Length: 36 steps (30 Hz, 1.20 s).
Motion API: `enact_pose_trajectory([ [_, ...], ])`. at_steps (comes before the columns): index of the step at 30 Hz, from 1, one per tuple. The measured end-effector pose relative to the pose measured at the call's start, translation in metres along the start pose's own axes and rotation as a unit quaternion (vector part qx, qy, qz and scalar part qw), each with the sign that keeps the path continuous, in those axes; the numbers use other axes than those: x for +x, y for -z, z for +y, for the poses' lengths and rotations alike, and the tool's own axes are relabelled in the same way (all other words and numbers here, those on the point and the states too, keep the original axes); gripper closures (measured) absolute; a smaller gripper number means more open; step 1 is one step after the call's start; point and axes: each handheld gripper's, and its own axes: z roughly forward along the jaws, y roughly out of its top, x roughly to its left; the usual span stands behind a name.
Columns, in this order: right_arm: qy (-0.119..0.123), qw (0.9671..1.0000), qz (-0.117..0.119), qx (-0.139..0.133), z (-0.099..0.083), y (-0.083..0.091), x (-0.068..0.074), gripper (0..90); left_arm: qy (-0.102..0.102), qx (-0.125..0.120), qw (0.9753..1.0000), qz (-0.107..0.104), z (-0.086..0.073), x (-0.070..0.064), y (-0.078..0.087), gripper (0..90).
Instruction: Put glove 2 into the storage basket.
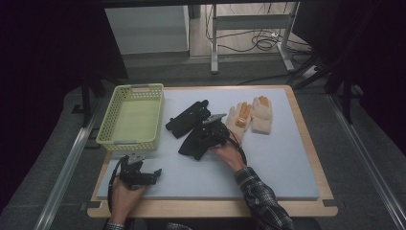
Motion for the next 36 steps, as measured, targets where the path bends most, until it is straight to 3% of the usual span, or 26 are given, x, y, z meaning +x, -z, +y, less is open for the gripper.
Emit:
enact_pose_trajectory([
  [2,0.006,1.0000,-0.002,0.004,0.001,-0.005,0.001,16.8,0.000,0.000,1.0000,0.000,0.000,0.000,0.000,2.0],
  [3,0.006,0.9999,0.010,0.006,0.001,-0.005,0.001,27.4,0.000,0.000,1.0000,0.001,0.000,0.000,0.000,2.0],
  [5,-0.002,0.9998,0.016,0.006,0.001,-0.005,0.000,36.3,0.000,0.000,1.0000,0.001,0.000,0.000,0.000,2.0],
  [6,-0.002,0.9998,0.016,0.006,0.001,-0.005,0.000,36.3,0.000,0.000,1.0000,0.001,0.000,0.000,0.000,1.9],
  [7,0.005,1.0000,0.002,0.005,-0.001,-0.004,0.001,45.4,0.000,0.000,1.0000,0.001,0.000,0.000,0.000,1.9],
  [9,0.006,1.0000,-0.003,0.003,-0.001,-0.003,0.002,61.5,0.000,0.000,1.0000,0.001,0.000,0.000,0.000,1.9],
  [10,0.006,1.0000,-0.003,0.003,-0.001,-0.003,0.002,61.5,0.000,0.000,1.0000,0.001,0.000,0.000,0.000,1.9],
  [11,0.013,0.9999,0.008,0.000,-0.001,-0.002,0.006,76.6,0.000,0.000,1.0000,0.001,0.000,0.000,0.000,1.9],
  [12,0.013,0.9999,0.008,0.000,-0.001,-0.002,0.006,76.6,0.000,0.000,1.0000,0.001,0.000,0.000,0.000,1.9],
  [13,0.022,0.9997,0.010,-0.001,-0.001,-0.002,0.009,82.0,0.000,0.000,1.0000,0.001,0.000,0.000,0.000,1.9],
  [16,0.019,0.9997,0.014,0.002,0.000,-0.001,0.009,83.3,0.000,0.000,1.0000,0.001,0.000,0.000,0.000,1.9],
  [18,0.015,0.9993,0.034,0.002,0.001,0.006,0.005,83.8,0.000,0.000,1.0000,0.000,0.000,0.000,0.000,1.9],
  [20,0.013,0.9991,0.039,-0.003,0.001,0.011,0.003,83.9,0.000,0.000,1.0000,0.000,0.000,0.000,0.000,1.9],
  [22,0.006,0.9984,0.056,-0.010,0.000,0.027,-0.001,83.9,0.000,0.000,1.0000,0.001,0.000,0.000,0.000,2.0],
  [24,0.006,0.9980,0.061,-0.013,0.000,0.034,-0.002,83.9,0.000,0.000,1.0000,0.001,0.000,0.000,0.000,1.9],
  [25,-0.001,0.9968,0.077,-0.020,-0.001,0.046,-0.003,83.9,0.000,0.000,1.0000,0.001,0.000,0.000,0.000,1.9],
  [26,-0.001,0.9968,0.077,-0.020,-0.001,0.046,-0.003,83.9,0.000,0.000,1.0000,0.001,0.000,0.000,0.000,2.0],
  [31,0.026,0.9943,0.100,-0.026,-0.007,0.080,0.010,83.7,0.000,0.000,1.0000,0.001,0.000,0.000,0.000,1.9],
  [32,0.026,0.9943,0.100,-0.026,-0.007,0.080,0.010,83.7,0.000,0.000,1.0000,0.001,0.000,0.000,0.000,1.9],
  [33,0.036,0.9931,0.108,-0.027,-0.012,0.093,0.017,83.7,0.000,0.000,1.0000,0.001,0.000,0.000,0.000,2.0],
  [36,0.049,0.9917,0.117,-0.020,-0.023,0.102,0.025,83.5,-0.001,0.000,1.0000,0.001,0.000,0.000,0.000,1.9],
])
